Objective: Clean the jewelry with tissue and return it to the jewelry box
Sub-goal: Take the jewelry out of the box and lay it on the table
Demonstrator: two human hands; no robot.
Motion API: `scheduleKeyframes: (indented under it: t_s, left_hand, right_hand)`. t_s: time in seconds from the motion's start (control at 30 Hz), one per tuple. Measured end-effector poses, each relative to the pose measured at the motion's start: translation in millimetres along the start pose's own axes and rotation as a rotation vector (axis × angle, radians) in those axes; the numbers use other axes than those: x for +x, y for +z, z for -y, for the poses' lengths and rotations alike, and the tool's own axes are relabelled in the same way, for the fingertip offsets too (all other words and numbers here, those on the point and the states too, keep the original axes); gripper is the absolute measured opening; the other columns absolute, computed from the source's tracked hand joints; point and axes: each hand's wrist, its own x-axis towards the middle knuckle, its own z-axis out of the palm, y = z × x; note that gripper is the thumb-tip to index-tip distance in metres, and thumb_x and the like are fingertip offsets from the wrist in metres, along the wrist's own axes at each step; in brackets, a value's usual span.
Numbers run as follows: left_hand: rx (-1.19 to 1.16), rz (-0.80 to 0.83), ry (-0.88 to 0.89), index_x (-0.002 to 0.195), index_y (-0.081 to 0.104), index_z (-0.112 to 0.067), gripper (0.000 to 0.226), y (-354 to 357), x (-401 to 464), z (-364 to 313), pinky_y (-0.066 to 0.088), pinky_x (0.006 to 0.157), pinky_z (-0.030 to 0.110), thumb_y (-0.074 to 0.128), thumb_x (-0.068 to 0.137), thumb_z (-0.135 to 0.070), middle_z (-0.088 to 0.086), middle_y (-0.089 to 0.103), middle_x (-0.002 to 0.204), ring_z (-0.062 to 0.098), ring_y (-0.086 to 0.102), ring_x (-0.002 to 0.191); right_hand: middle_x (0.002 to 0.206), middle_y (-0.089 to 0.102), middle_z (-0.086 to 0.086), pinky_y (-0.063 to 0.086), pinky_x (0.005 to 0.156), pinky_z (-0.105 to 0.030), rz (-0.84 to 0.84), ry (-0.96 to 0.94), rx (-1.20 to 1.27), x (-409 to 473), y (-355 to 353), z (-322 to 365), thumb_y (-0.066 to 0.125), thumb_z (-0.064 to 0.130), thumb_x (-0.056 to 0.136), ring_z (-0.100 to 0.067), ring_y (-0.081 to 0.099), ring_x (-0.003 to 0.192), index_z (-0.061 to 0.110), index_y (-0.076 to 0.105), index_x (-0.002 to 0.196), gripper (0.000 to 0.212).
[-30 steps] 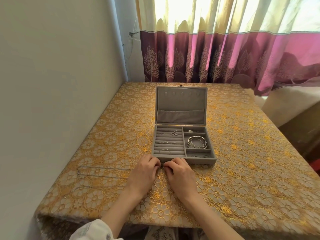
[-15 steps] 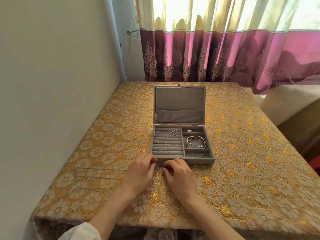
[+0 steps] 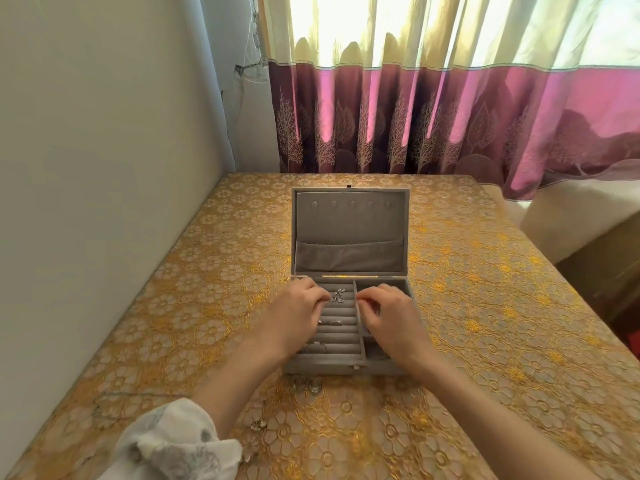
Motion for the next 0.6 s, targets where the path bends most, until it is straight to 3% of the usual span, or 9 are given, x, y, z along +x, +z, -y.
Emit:
scheduleKeyframes:
  t_s: [0.13, 0.33, 0.6]
  left_hand:
    - [-0.013, 0.020, -0.031, 0.113, 0.064, -0.015, 0.024, 21, 24, 7, 0.038, 0.090, 0.017, 0.048, 0.095, -0.016, 0.000, 0.059, 0.111, 0.013, 0.052, 0.105]
    - [0.025, 0.024, -0.055, 0.108, 0.066, -0.012, 0.023, 39, 47, 13, 0.041, 0.091, 0.034, 0.050, 0.093, -0.018, 0.005, 0.060, 0.105, 0.019, 0.049, 0.104]
    - [0.075, 0.047, 0.019, 0.117, 0.065, -0.016, 0.028, 41, 44, 15, 0.042, 0.091, 0.032, 0.052, 0.093, -0.018, 0.005, 0.058, 0.105, 0.019, 0.047, 0.103]
  right_hand:
    - [0.107, 0.061, 0.001, 0.039, 0.087, -0.023, 0.071, -0.017, -0.062, 30, 7, -9, 0.049, 0.020, 0.093, -0.013, 0.048, 0.102, 0.017, 0.065, 0.113, 0.025]
    - [0.098, 0.058, -0.003, 0.040, 0.086, -0.028, 0.121, -0.018, -0.108, 49, 19, -17, 0.051, 0.023, 0.092, -0.017, 0.046, 0.097, 0.020, 0.068, 0.110, 0.024]
    - [0.098, 0.058, 0.000, 0.041, 0.084, -0.031, 0.087, -0.065, -0.121, 45, 23, -13, 0.053, 0.023, 0.091, -0.015, 0.046, 0.095, 0.022, 0.067, 0.110, 0.024]
